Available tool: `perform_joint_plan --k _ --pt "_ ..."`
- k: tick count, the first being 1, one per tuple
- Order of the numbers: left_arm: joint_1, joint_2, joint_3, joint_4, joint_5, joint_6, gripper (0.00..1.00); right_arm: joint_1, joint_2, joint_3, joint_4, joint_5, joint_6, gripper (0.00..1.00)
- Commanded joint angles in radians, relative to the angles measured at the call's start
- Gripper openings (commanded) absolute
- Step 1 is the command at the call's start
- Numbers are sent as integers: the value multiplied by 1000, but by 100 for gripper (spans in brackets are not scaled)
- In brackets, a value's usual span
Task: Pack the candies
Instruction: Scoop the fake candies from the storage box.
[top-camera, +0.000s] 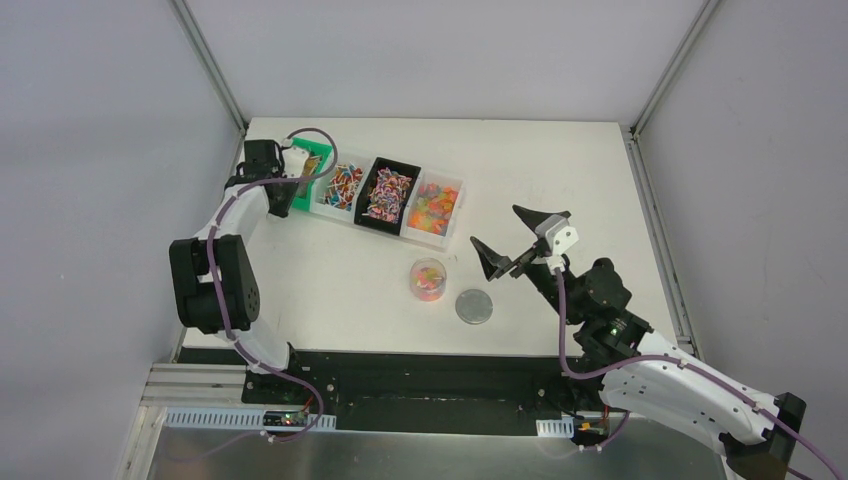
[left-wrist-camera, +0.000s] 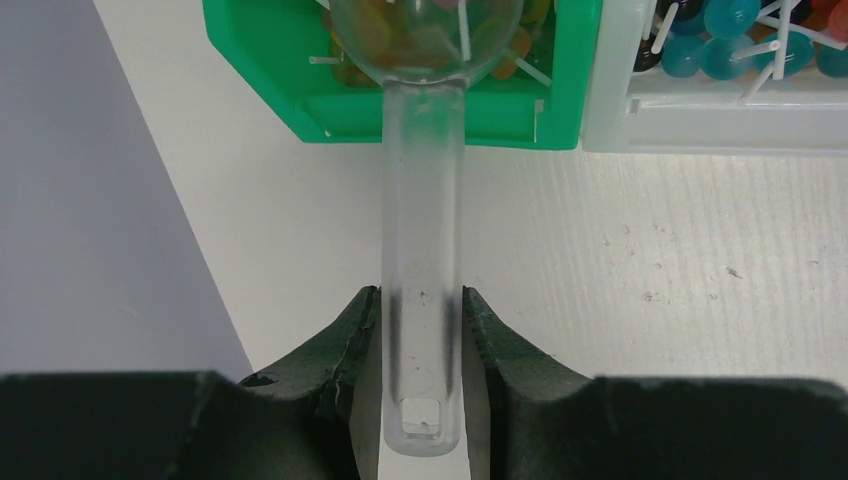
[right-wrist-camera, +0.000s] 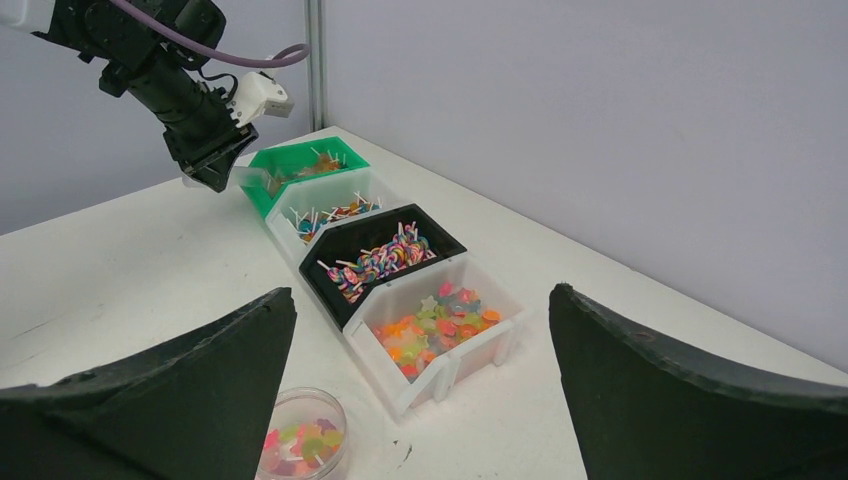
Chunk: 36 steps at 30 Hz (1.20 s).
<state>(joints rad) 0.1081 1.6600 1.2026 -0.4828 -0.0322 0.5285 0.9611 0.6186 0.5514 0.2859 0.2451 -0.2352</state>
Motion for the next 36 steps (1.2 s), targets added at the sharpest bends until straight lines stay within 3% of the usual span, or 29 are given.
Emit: perform_joint_plan --k 1,16,36 --pt "18 -79 -51 168 55 -27 0 4 -16 48 24 -16 21 100" --pt "18 -175 -185 355 44 -4 0 4 -14 45 25 -15 25 100" --pt "18 -279 -224 360 83 -10 0 5 -29 46 19 -3 12 100"
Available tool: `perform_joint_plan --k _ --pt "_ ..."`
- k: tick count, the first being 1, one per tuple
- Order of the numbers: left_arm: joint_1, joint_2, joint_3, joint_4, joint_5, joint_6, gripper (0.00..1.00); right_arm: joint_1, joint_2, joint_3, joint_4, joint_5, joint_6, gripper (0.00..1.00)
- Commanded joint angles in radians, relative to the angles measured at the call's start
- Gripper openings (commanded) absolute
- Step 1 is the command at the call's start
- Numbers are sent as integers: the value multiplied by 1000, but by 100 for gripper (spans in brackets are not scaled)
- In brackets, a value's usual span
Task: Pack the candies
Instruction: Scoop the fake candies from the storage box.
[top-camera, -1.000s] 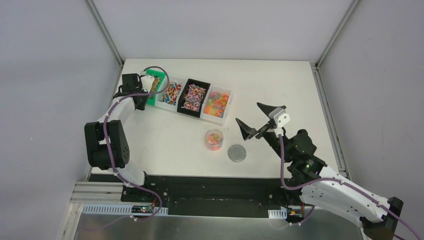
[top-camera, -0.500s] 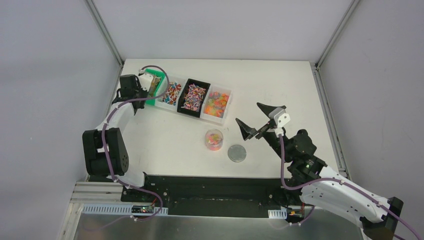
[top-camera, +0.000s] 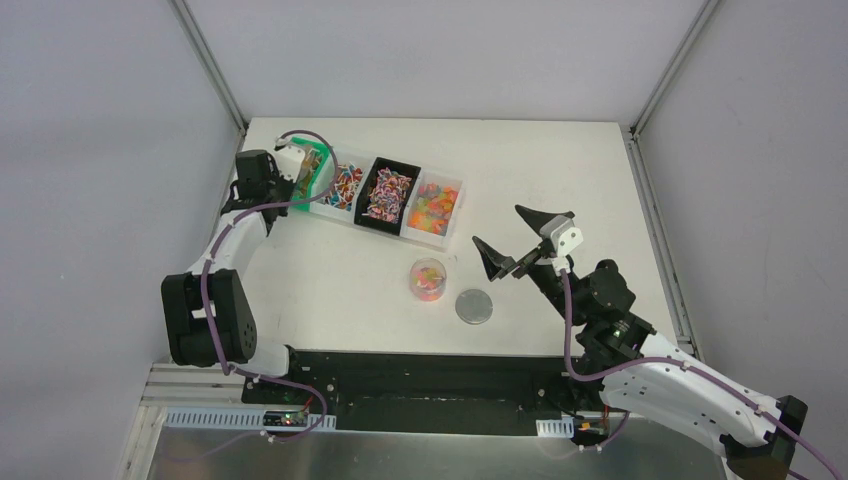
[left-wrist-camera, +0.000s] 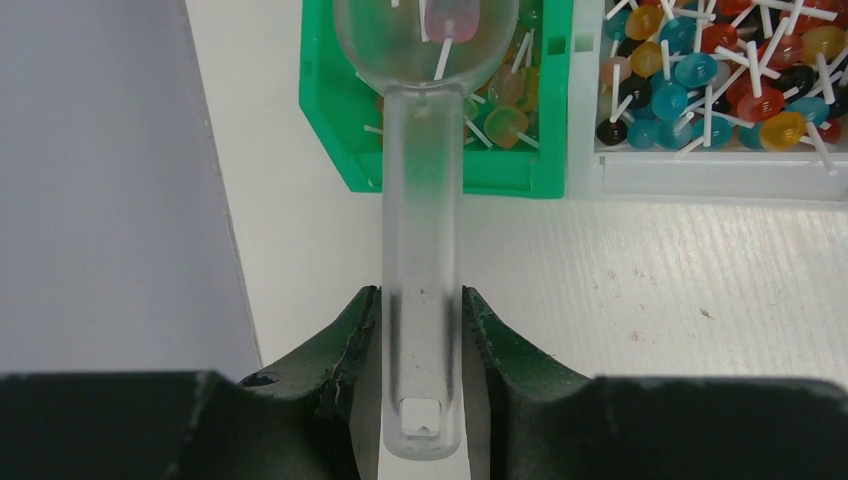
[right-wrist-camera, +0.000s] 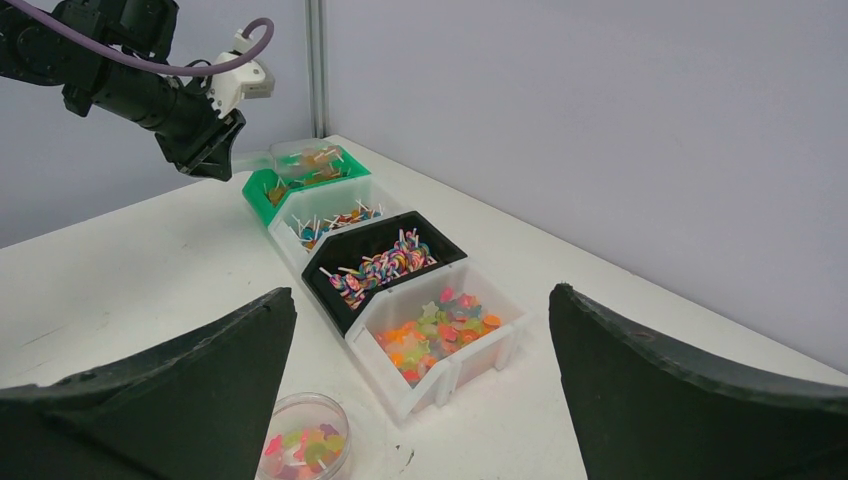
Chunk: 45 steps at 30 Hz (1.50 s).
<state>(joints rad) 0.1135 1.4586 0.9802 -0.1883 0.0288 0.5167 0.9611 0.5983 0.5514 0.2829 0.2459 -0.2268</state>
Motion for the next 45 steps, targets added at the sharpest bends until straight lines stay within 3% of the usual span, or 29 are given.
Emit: perform_joint_plan --k 1,7,14,21,34,45 --pt "13 -84 -3 65 22 1 0 4 -9 47 21 -3 4 100" --pt "12 -140 -43 92 2 -14 0 5 -14 45 20 -1 9 100" --pt "12 -240 -61 133 97 -43 0 4 -18 49 9 4 2 100" --pt "3 -298 -19 51 157 -37 0 4 -34 44 -6 37 -22 100" --pt "-198 -363 20 -92 184 34 0 4 -81 52 -60 95 -58 100" --pt "-295 -394 18 -216 349 107 0 4 -94 55 -66 142 -114 100"
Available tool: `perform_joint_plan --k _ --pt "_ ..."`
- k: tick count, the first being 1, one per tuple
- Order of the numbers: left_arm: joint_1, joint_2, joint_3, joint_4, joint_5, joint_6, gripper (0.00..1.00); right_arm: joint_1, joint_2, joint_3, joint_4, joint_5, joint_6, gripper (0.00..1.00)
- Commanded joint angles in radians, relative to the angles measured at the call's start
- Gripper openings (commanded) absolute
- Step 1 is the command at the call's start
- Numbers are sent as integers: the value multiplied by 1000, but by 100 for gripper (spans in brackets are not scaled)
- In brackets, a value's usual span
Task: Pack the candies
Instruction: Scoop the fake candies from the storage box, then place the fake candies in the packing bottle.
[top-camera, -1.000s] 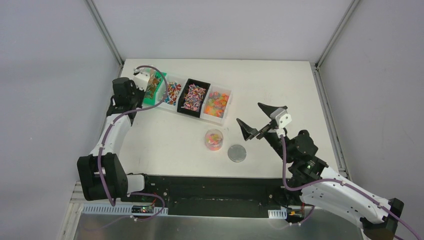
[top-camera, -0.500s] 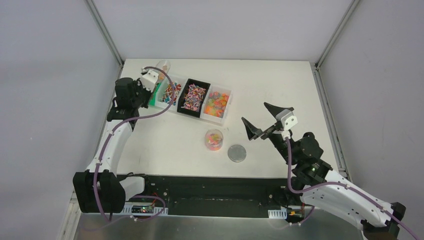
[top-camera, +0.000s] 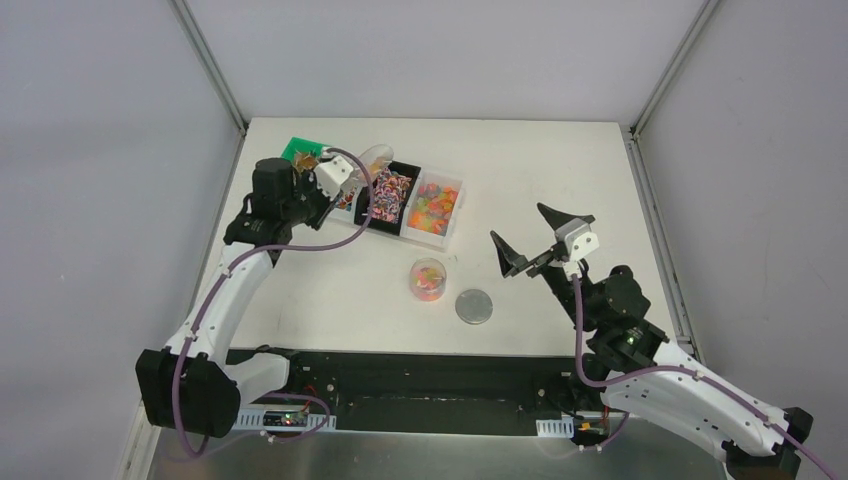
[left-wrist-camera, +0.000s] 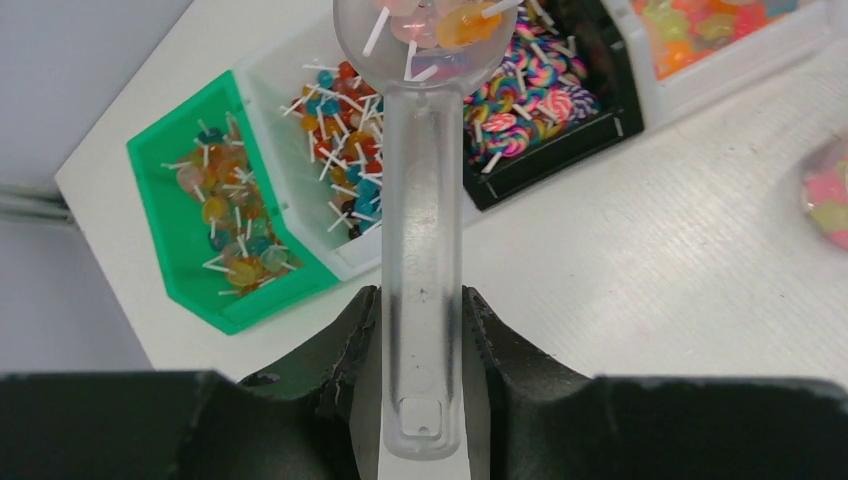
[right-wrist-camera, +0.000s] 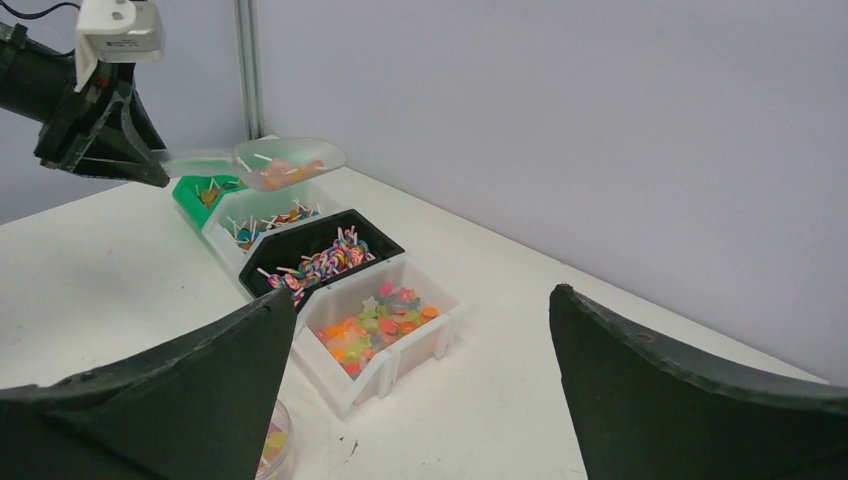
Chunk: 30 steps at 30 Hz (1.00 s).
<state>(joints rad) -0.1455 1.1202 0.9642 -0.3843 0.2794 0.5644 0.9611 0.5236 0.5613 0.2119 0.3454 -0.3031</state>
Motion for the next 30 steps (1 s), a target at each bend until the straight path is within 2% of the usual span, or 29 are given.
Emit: perform_joint_plan --k 1,19,30 --pt "-48 -62 37 -33 103 71 0 4 -24 44 3 47 -42 100" --pt "-262 -123 108 -399 58 279 0 4 -13 40 12 56 -53 100" --pt "-378 -85 158 -522 -17 323 0 5 -2 36 20 61 -57 100"
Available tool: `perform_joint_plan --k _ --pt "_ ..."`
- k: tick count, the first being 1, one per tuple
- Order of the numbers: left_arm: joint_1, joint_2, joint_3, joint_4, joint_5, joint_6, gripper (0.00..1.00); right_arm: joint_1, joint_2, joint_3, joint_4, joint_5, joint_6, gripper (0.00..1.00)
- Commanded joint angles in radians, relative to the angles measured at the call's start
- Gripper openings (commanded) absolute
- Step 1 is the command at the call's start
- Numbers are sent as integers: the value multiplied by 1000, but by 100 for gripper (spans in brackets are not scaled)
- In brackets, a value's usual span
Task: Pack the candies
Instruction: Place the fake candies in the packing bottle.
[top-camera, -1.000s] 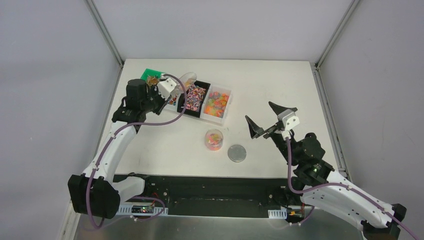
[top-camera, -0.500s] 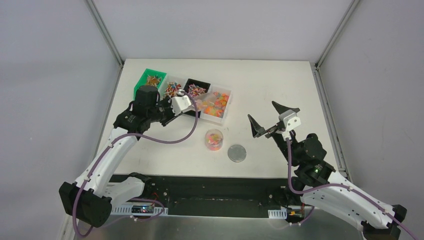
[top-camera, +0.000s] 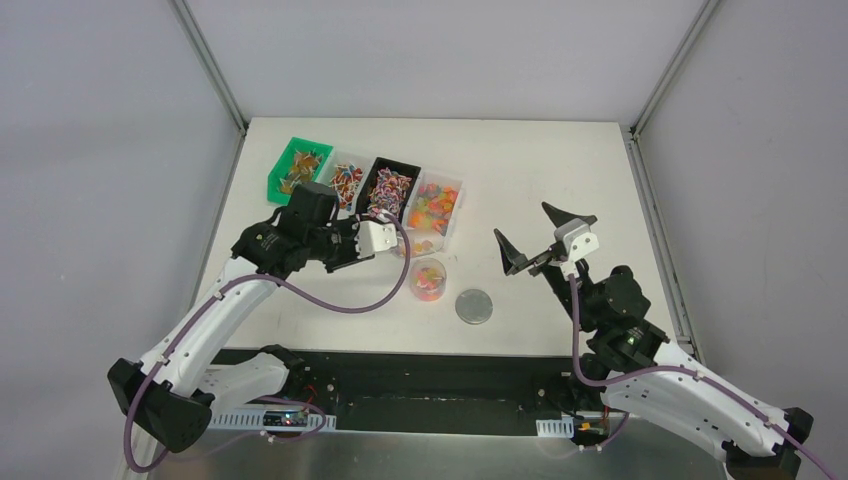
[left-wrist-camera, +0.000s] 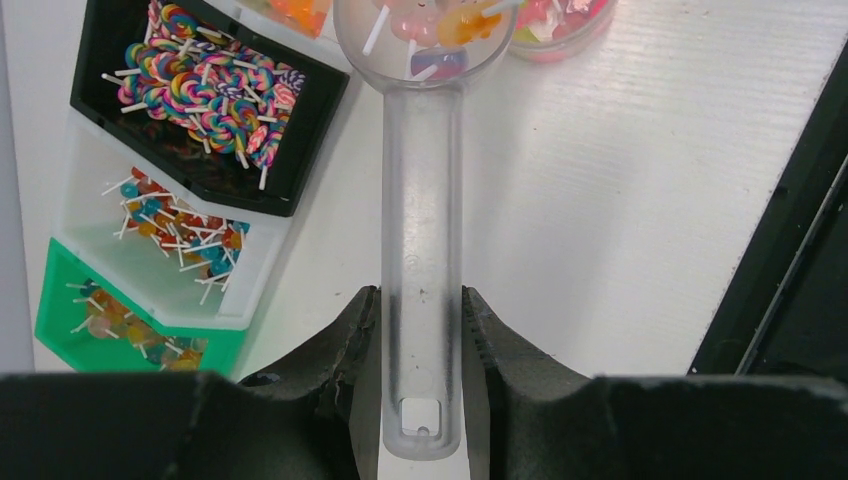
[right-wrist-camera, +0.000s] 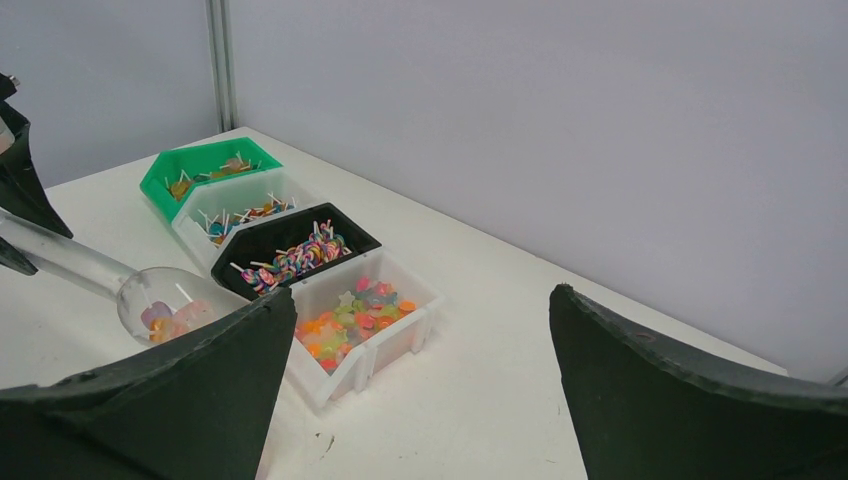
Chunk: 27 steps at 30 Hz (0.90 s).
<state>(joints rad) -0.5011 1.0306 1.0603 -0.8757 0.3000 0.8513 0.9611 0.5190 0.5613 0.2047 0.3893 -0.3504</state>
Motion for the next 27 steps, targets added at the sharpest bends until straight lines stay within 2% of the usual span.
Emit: perform_joint_plan --k 1,12,27 --pt "-27 5 66 -35 -43 38 0 4 3 36 28 18 -10 100" --pt "-60 13 94 -108 -112 46 0 4 1 34 31 14 -7 100" --pt "-167 84 147 -169 -226 24 0 4 5 23 51 23 -12 100"
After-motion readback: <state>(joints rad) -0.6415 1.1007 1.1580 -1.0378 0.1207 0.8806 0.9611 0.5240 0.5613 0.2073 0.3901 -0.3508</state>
